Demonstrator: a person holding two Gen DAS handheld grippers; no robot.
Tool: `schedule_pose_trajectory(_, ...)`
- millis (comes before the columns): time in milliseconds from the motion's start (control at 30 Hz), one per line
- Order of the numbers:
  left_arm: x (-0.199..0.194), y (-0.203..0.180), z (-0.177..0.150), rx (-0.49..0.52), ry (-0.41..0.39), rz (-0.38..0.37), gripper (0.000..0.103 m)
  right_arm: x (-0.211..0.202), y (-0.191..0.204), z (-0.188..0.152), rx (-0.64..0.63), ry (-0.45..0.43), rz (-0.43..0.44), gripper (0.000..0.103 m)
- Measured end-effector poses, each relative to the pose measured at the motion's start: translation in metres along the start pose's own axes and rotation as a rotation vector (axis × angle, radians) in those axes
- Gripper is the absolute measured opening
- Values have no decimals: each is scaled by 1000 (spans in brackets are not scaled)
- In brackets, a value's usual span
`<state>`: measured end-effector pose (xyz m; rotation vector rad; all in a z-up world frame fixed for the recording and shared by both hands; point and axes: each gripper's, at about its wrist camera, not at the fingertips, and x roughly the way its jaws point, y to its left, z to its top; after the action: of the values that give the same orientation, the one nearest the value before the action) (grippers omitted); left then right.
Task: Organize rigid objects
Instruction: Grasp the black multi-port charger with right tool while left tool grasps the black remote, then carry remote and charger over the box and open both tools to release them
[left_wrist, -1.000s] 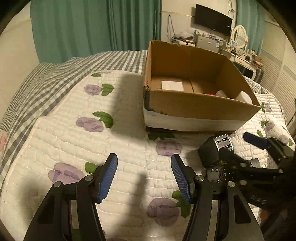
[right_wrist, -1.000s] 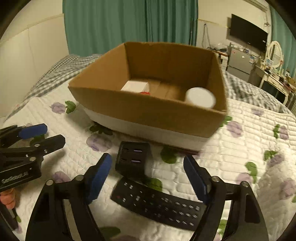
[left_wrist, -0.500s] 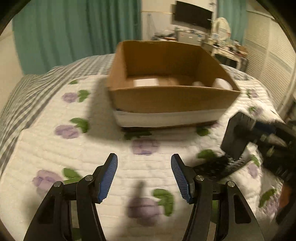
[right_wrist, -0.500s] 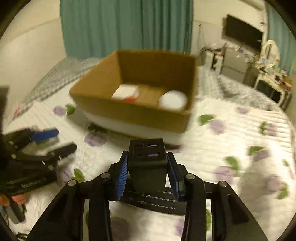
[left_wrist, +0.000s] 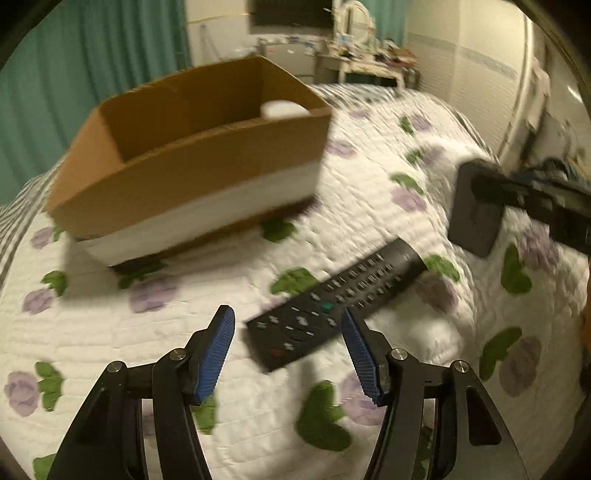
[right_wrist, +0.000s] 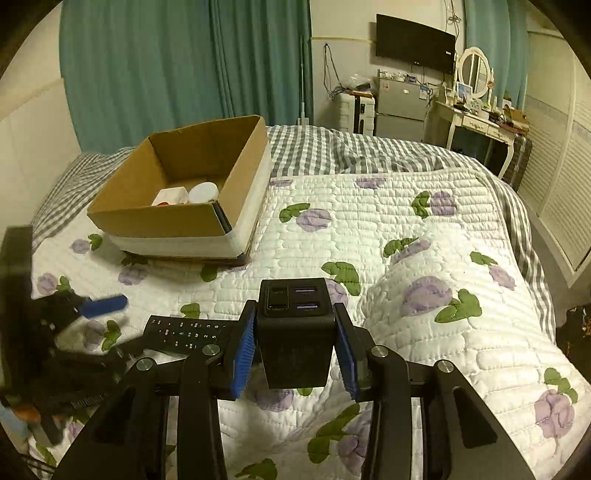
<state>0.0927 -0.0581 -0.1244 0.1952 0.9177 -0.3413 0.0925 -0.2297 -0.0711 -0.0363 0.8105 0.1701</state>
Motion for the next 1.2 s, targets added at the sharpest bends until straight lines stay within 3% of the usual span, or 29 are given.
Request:
schedule_pose_trajectory(200, 24, -20, -2, 82, 62, -4, 63, 9, -2, -2, 20, 20, 19, 39)
schedule_pose_trajectory(367, 41, -36, 5, 137, 69, 42, 63, 14, -5, -2, 44, 36, 32, 39)
schedule_pose_trajectory(533, 56, -44, 16, 154, 72, 64, 64, 18, -4, -2, 46, 49, 47, 39)
schedule_pose_trajectory(733, 64, -41, 26, 120, 72, 25, 63, 21, -7, -3, 68, 65, 46, 39)
schedule_pose_trajectory(800, 62, -38, 25, 110, 67, 13, 60, 21, -8, -3, 70, 67, 45, 39)
schedule_pose_trajectory(867, 57, -36, 23, 105, 71, 4, 48, 21, -8, -3, 69, 66, 44, 39)
schedule_pose_trajectory(1067, 37, -35, 19, 93, 35, 2, 23, 19, -8, -3, 68, 62, 40, 39)
schedule_pose_trajectory(1200, 16, -25, 21, 34, -9, -24, 19, 16, -5, -2, 57, 49, 37, 39)
